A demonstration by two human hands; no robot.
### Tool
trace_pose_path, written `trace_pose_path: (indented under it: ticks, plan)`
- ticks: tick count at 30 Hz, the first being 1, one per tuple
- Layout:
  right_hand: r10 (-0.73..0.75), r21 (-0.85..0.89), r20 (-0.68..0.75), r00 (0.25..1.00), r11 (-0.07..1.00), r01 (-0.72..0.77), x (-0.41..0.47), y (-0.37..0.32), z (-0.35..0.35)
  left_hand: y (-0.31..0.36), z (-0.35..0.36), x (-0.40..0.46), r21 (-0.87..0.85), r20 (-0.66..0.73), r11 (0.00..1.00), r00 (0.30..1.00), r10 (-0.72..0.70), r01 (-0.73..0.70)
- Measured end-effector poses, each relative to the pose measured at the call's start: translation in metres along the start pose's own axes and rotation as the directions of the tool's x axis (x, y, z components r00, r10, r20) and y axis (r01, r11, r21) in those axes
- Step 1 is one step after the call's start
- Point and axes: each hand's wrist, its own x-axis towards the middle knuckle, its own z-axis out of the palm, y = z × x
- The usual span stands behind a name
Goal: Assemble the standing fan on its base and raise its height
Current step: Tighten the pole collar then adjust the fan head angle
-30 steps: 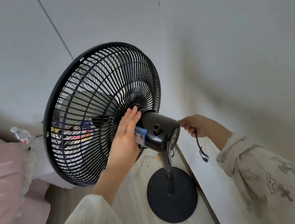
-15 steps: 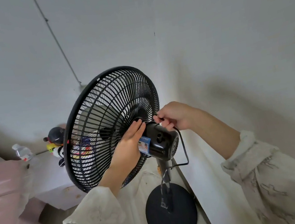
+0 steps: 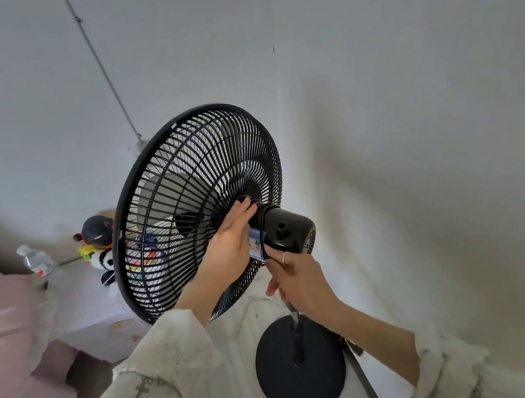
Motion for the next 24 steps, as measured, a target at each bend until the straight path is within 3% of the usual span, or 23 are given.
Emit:
trace_pose_path:
  ticks: [4, 9, 14, 20, 24]
  plan:
    - [0.088, -0.018, 0.033, 0.996, 0.996, -0.087, 0.002, 0.028, 0.019, 0.005, 0.004, -0.002, 0.056, -0.016, 0.998, 0.999, -0.03, 0.031]
    - [0.085, 0.075, 0.117, 0.989, 0.993, -0.094, 0.013, 0.047, 0.009, 0.007, 0.007, -0.005, 0.097, 0.005, 0.995, 1.0, 0.023, -0.023]
    - [0.103, -0.108, 0.275, 0.956, 0.991, -0.076, 0.021, 0.067, -0.015, 0.009, 0.007, -0.01, 0.124, -0.015, 0.992, 0.999, 0.041, -0.039]
    - [0.25, -0.103, 0.444, 0.86, 0.968, -0.228, 0.043, 0.083, -0.039, 0.008, 0.007, -0.011, 0.119, -0.019, 0.992, 0.999, 0.037, -0.034]
    - [0.338, -0.349, 0.439, 0.833, 0.918, -0.188, 0.067, 0.087, -0.052, 0.009, 0.01, -0.012, 0.118, -0.042, 0.992, 0.998, 0.046, -0.041]
